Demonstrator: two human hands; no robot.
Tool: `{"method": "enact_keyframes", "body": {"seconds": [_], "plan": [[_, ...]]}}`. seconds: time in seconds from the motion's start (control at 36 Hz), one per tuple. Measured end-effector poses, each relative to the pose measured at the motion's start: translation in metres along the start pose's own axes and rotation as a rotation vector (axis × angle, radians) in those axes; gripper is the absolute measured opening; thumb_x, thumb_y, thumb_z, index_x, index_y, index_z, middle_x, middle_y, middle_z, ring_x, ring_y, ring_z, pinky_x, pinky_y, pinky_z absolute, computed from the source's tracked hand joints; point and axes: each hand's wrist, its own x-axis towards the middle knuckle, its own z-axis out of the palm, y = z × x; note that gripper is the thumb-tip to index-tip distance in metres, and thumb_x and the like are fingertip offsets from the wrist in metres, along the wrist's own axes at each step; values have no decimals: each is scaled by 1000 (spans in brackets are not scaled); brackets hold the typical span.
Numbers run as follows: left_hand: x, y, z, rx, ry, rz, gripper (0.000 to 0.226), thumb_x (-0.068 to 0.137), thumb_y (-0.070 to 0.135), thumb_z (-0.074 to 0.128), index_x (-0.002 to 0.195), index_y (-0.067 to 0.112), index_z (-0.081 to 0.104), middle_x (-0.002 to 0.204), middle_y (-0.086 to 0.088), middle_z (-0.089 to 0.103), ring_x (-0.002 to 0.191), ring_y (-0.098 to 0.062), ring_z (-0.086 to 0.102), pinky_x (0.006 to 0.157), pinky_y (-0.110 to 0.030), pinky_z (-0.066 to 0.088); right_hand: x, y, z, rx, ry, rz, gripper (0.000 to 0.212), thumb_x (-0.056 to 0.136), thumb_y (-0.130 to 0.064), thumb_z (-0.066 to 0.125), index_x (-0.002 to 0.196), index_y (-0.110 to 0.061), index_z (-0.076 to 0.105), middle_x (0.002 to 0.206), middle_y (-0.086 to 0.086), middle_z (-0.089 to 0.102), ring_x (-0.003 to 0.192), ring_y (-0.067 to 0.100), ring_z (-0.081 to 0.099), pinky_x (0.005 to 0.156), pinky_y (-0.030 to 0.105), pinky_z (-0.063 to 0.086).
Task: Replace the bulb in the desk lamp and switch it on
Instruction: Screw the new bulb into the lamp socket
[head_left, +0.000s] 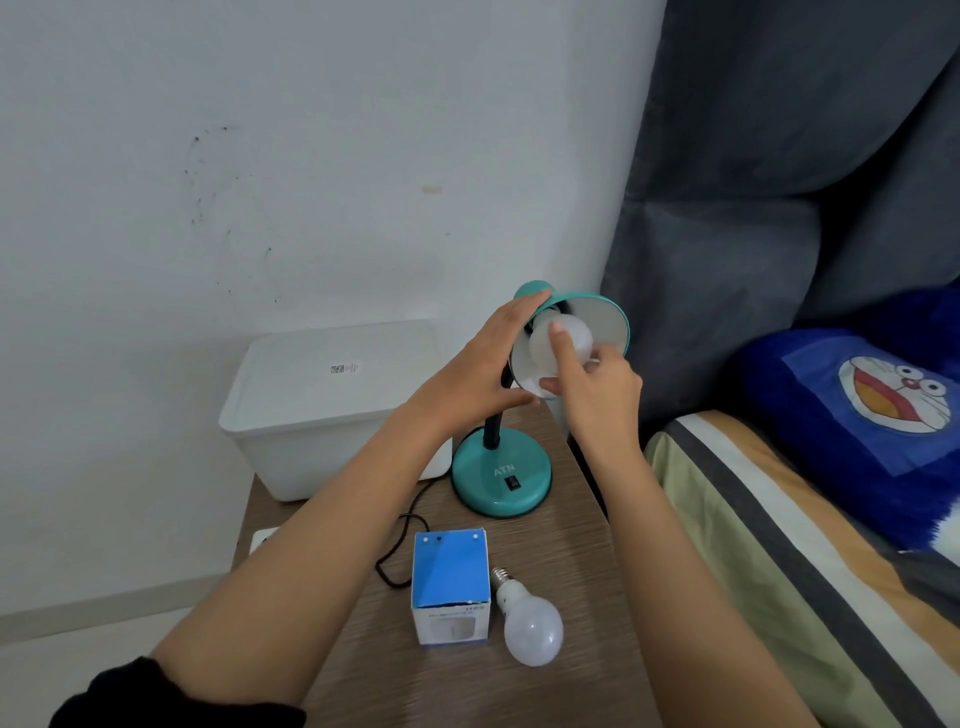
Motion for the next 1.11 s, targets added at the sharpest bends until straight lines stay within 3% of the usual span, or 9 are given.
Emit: {"method": "enact_keyframes", "body": {"seconds": [0.08,0.19,0.28,0.42,0.58,0.67,0.78,0.94,1.11], "plan": [[0,1,-1,8,5,3,92,74,16,76,146,24,19,149,3,28,133,-1,27,111,-19,27,3,0,0,32,-3,42,53,86,-59,46,87,-9,62,80,8,71,70,8,67,56,4,44],[0,1,-1,-3,-6,3,93,74,13,76,146,23,19,149,1,29,135,-5,28,112,-19,25,1,0,3,1,-33,-36,65,70,-58,63,121,-21,51,122,3,52,107,22,59,90,36,51],[1,0,-1,-3,-3,-3,93,74,12,76,146,23,19,148,2,28,134,-4,27,111,-14,24,-2,2,1,-15,22,-109,58,72,-39,72,122,-25,46,117,2,56,104,21,60,86,33,52],[1,-4,0,11,-5,-13,96,72,9,76,146,26,18,146,8,28,129,4,27,104,-2,22,0,1,-1,70,34,-67,54,80,-53,60,122,-23,46,99,5,63,89,24,68,78,28,54],[2,-3,0,11,-8,-17,98,71,7,77,147,26,17,149,4,28,134,-4,28,111,-19,27,-1,-1,0,-37,49,-177,51,78,-34,70,123,-17,51,92,-3,60,72,4,60,59,1,42],[2,-2,0,3,-10,-15,98,71,7,77,147,24,17,150,3,27,136,-7,28,113,-23,26,1,-3,4,7,75,-99,38,81,-48,63,96,-13,56,80,10,70,74,16,69,62,13,49],[2,0,-1,-14,3,-17,94,73,11,76,146,22,19,150,2,28,131,0,28,111,-20,27,2,-4,3,-14,73,-44,59,80,-60,55,78,-2,64,76,16,70,74,25,68,59,23,47],[2,-2,0,-8,-3,-30,97,72,6,76,146,28,18,148,6,29,131,1,28,108,-10,25,-4,-4,0,-97,71,-154,59,83,-42,64,130,-13,46,125,11,50,105,20,53,85,27,44],[2,-3,1,-14,11,-21,94,73,5,75,146,25,19,146,6,31,125,7,28,103,0,23,-5,-4,0,-140,77,-246,59,72,-36,76,121,-15,50,102,2,56,76,12,59,77,34,55]]}}
